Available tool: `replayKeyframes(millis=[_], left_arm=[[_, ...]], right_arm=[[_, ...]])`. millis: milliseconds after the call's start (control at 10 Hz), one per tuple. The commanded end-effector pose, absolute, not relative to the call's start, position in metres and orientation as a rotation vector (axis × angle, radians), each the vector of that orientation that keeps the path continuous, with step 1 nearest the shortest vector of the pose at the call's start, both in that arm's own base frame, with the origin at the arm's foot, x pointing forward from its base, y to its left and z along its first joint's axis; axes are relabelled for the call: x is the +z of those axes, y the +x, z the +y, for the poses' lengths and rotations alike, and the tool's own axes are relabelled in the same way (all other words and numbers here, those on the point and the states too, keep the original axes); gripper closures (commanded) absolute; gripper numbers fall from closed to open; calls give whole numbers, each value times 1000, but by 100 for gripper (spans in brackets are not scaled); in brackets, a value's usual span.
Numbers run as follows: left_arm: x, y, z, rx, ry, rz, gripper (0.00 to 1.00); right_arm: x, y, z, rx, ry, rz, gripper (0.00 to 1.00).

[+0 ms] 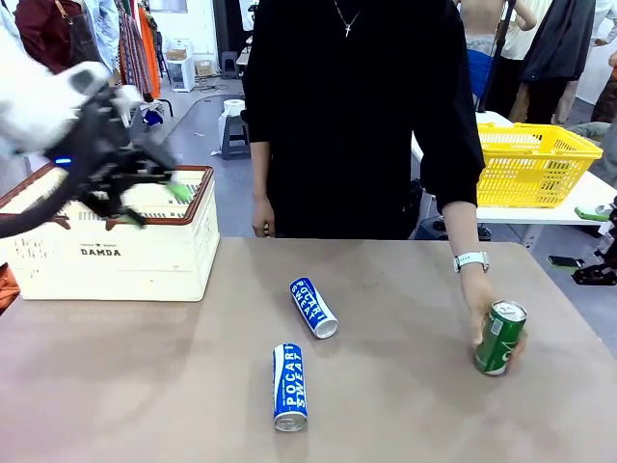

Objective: Place the drinks into the Shopping basket.
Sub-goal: Pick up one drink and place it into the Shopping basket.

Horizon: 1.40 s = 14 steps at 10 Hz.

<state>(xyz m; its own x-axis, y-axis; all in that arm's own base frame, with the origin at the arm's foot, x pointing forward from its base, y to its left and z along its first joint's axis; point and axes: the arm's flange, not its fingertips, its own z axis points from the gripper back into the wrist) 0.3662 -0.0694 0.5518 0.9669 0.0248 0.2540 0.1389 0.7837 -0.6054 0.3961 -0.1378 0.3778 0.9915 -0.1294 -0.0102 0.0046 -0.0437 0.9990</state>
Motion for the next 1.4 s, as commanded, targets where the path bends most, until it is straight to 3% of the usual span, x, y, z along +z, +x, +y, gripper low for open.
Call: replayKeyframes(millis=[0,500,900,1300], left_arm=[[531,369,-85,-66,-647,-229,0],[494,415,-271,-217,-307,-124,0],[421,435,-375,-96,-142,-81,0],[358,482,-422,17,-100,-204,0]], right_arm=[[382,396,-140,-101,1606,-80,0],[382,396,-140,-101,1606,-80,0],[382,396,-140,-101,1606,-80,0],[382,396,-140,-101,1606,-80,0]])
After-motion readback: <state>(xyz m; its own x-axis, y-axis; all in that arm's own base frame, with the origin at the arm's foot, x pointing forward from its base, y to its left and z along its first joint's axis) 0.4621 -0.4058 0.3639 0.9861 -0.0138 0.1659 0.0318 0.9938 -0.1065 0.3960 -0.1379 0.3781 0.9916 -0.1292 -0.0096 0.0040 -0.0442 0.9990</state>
